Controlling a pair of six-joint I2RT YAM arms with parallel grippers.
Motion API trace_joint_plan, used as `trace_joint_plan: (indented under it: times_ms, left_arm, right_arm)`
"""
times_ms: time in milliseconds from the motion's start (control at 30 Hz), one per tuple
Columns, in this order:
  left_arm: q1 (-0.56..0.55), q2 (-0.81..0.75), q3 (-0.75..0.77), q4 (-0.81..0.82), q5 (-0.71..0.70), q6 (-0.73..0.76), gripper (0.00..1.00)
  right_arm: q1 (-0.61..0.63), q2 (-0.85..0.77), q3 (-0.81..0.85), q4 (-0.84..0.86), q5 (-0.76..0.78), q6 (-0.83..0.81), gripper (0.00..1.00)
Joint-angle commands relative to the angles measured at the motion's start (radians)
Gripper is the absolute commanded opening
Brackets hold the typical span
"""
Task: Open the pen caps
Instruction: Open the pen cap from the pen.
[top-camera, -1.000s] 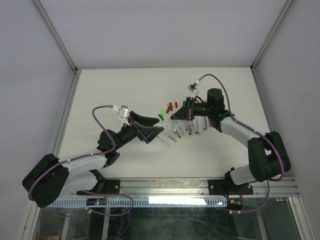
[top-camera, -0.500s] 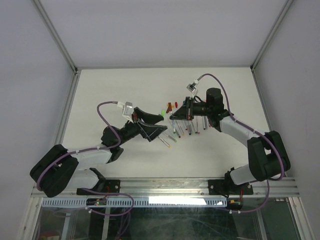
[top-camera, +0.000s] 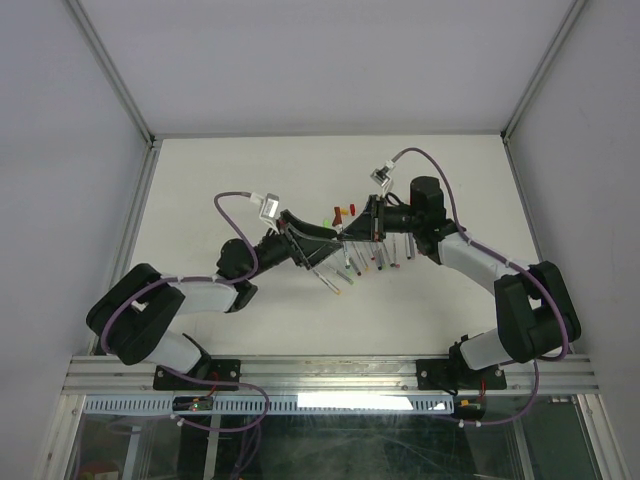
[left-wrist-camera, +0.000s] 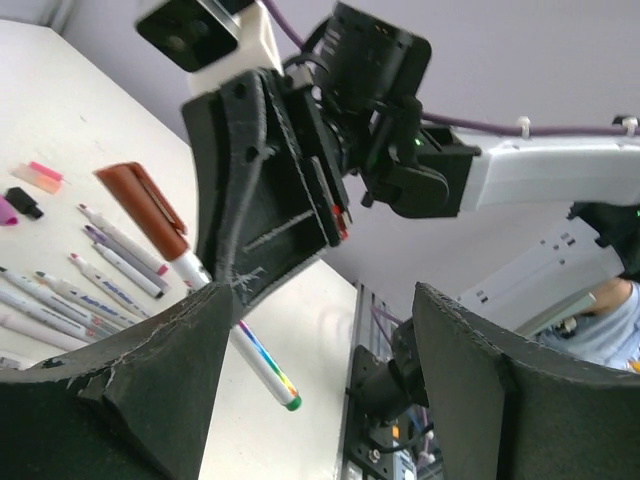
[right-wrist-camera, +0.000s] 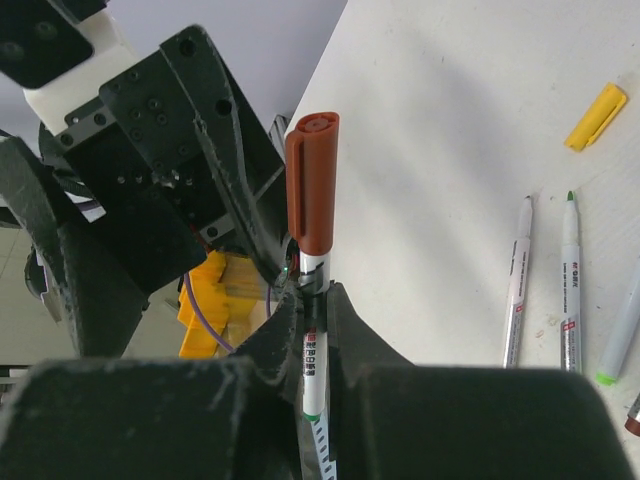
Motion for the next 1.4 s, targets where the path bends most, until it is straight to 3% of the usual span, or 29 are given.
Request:
trace_joint_plan:
  times_ms: [0,267,300,333,367,567,967,1200,1367]
  left_arm:
    - [0.043,-0.023,-0.001,0.088,-0.070,-0.046,0.73]
    - [0.105,-0.008,0.037,-0.023,-0.077,-0.133,0.76]
    - [0.108,0.002,0.047,-0.037,-0.077,-0.146,0.76]
    - [0.110,0.016,0.059,-0.045,-0.072,-0.158,0.76]
    - [0.110,0.031,0.069,-0.045,-0.062,-0.169,0.75]
    - [0.110,0.135,0.125,0.067,0.030,-0.263,0.68]
    - [0.111,0.149,0.008,0.406,0.030,-0.306,0.70]
    - [0.095,0.148,0.024,0.426,0.075,-0.300,0.72]
    - [0.107,0.094,-0.007,0.422,-0.009,-0.265,0.73]
  right_arm:
    - [0.007,-0.020,0.046,0.023,-0.015,-0.012,0.00]
    - [0.015,-0.024,0.059,-0.037,-0.015,-0.012,0.00]
    - [0.017,-0.026,0.065,-0.062,-0.241,-0.035,0.00]
    - [0.019,-0.030,0.069,-0.085,-0.428,-0.402,0.00]
    - [0.020,-0.032,0.071,-0.096,-0.454,-0.459,0.00]
    - [0.031,-0.037,0.071,-0.100,-0.463,-0.475,0.00]
    - [0.030,-0.006,0.082,-0.114,-0.428,-0.463,0.00]
    - [0.029,-0.002,0.084,-0.131,-0.405,-0.466,0.00]
    - [0.031,0.003,0.085,-0.138,-0.424,-0.481,0.00]
